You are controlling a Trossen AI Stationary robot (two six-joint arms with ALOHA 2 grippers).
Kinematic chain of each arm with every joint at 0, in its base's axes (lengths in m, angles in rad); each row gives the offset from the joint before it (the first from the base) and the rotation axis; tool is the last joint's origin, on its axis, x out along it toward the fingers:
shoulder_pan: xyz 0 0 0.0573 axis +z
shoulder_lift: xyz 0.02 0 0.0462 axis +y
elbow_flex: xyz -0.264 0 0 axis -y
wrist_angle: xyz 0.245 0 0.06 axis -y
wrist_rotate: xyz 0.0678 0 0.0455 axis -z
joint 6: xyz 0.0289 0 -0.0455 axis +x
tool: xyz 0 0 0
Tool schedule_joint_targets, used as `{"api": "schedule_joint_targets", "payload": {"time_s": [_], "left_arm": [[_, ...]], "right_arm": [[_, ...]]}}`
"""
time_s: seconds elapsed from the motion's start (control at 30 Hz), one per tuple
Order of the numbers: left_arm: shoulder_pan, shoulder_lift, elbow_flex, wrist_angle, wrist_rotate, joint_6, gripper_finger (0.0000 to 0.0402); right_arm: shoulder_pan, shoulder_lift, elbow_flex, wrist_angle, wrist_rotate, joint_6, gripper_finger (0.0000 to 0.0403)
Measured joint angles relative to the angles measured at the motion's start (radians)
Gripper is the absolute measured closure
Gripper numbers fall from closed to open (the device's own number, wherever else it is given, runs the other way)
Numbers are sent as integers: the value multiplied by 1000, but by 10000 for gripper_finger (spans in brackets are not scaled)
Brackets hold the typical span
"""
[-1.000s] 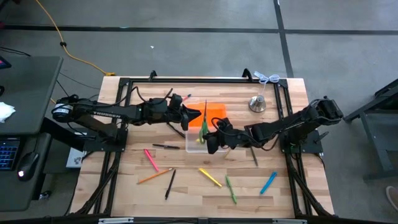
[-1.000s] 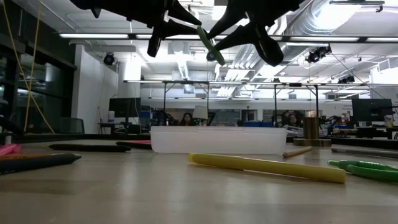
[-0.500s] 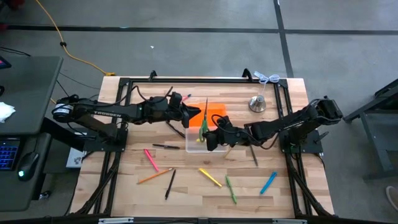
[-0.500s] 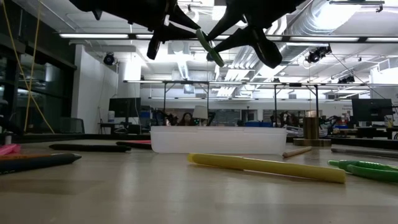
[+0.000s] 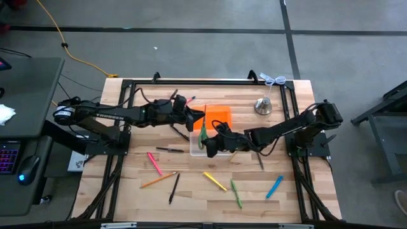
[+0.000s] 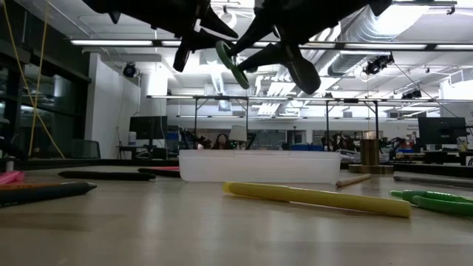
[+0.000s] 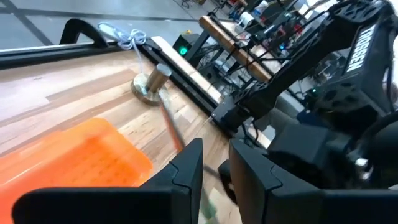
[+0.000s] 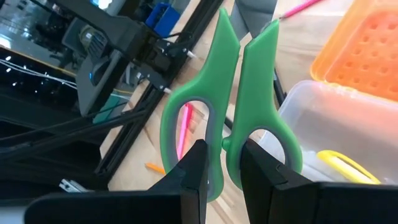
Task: Pick & place school supplies into a supply box
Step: Put the green scissor into the container
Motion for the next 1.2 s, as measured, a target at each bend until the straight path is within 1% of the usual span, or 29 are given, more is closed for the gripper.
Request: {"api": "schedule_joint_targets", "payload": {"time_s": [0.13,1.2], "left_arm": [[0,0,0,-28,-5,0,291],[0,0,0,-46,-41,0,291]], "right_arm": [[0,0,0,4,5,-1,350],[0,-2,0,25,6,1,350]]}}
